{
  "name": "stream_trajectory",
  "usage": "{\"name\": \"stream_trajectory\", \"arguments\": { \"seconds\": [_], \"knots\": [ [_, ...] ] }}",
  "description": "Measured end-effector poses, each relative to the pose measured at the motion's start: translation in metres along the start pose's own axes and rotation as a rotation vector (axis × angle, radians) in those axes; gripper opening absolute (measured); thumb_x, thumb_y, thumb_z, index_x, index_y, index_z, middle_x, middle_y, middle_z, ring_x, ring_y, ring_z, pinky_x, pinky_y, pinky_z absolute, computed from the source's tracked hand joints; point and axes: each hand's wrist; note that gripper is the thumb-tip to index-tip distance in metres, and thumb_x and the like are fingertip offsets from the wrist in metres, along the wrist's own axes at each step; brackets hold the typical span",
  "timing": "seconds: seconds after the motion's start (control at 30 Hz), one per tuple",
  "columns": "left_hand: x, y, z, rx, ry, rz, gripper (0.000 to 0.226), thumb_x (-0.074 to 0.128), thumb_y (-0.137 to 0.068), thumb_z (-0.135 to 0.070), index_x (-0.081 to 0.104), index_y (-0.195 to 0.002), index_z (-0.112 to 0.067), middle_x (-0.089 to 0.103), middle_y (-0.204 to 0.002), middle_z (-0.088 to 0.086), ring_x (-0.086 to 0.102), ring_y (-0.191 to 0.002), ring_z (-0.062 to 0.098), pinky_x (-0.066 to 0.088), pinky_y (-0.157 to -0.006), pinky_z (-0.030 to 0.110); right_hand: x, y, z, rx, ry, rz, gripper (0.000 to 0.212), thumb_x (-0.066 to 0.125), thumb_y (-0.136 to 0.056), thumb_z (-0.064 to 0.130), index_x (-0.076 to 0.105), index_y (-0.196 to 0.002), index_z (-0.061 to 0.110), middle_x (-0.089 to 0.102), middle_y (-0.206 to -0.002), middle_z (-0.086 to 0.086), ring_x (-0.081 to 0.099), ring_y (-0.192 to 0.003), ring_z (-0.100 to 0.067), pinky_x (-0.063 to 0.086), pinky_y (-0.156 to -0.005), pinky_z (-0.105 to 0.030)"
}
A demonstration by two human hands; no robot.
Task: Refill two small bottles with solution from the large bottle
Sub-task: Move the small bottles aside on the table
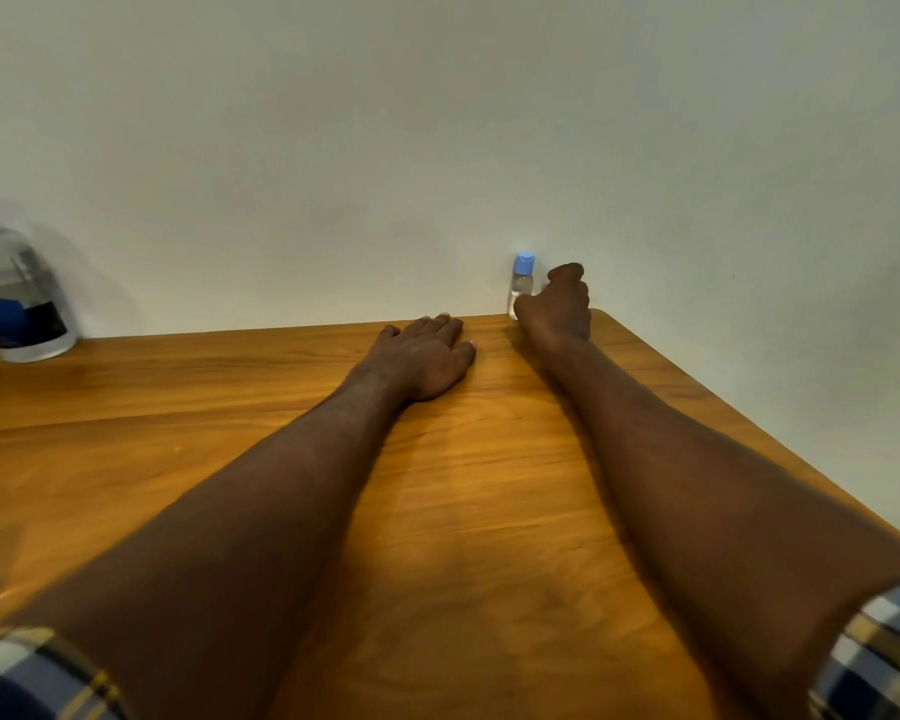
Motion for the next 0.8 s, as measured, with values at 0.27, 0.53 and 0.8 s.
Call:
{"name": "stream_trajectory", "arguments": {
  "seconds": [0.27, 0.53, 0.8],
  "knots": [
    [-0.018, 0.027, -0.015, -0.062, 0.033, 0.043, 0.061, 0.024, -0.109, -0.045, 0.017, -0.165, -0.022, 0.014, -0.174, 0.003, 0.014, -0.160, 0.023, 0.012, -0.129, 0.051, -0.026, 0.070, 0.032, -0.276, -0.125, -0.245, 0.025, 0.061, -0.080, 0.003, 0.054, -0.090, 0.025, 0.062, -0.078, 0.007, 0.062, -0.069, -0.017, 0.045, -0.055, -0.029],
    [-0.075, 0.209, -0.047, 0.083, 0.150, -0.576, 0.048, 0.054, -0.090, -0.003, 0.057, -0.137, -0.014, 0.059, -0.136, 0.006, 0.052, -0.128, 0.026, 0.051, -0.094, 0.040, -0.064, 0.188, 0.060, -0.366, -0.364, -0.081, 0.029, 0.051, -0.089, -0.007, 0.064, -0.087, 0.019, 0.066, -0.079, 0.004, 0.059, -0.067, -0.015, 0.047, -0.060, -0.035],
    [-0.109, 0.384, 0.061, 0.034, 0.093, -1.210, 0.019, 0.056, -0.091, -0.005, 0.066, -0.102, -0.017, 0.065, -0.101, -0.001, 0.057, -0.097, 0.019, 0.045, -0.080, 0.033, -0.067, 0.336, 0.122, -0.453, -0.607, 0.518, 0.018, 0.068, -0.099, 0.019, 0.064, -0.113, 0.029, 0.068, -0.098, 0.006, 0.067, -0.090, -0.015, 0.055, -0.072, -0.030]
  ]
}}
Point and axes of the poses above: each hand's wrist, its own y-axis away from the middle knuckle, its own x-axis out of the palm, z = x × y
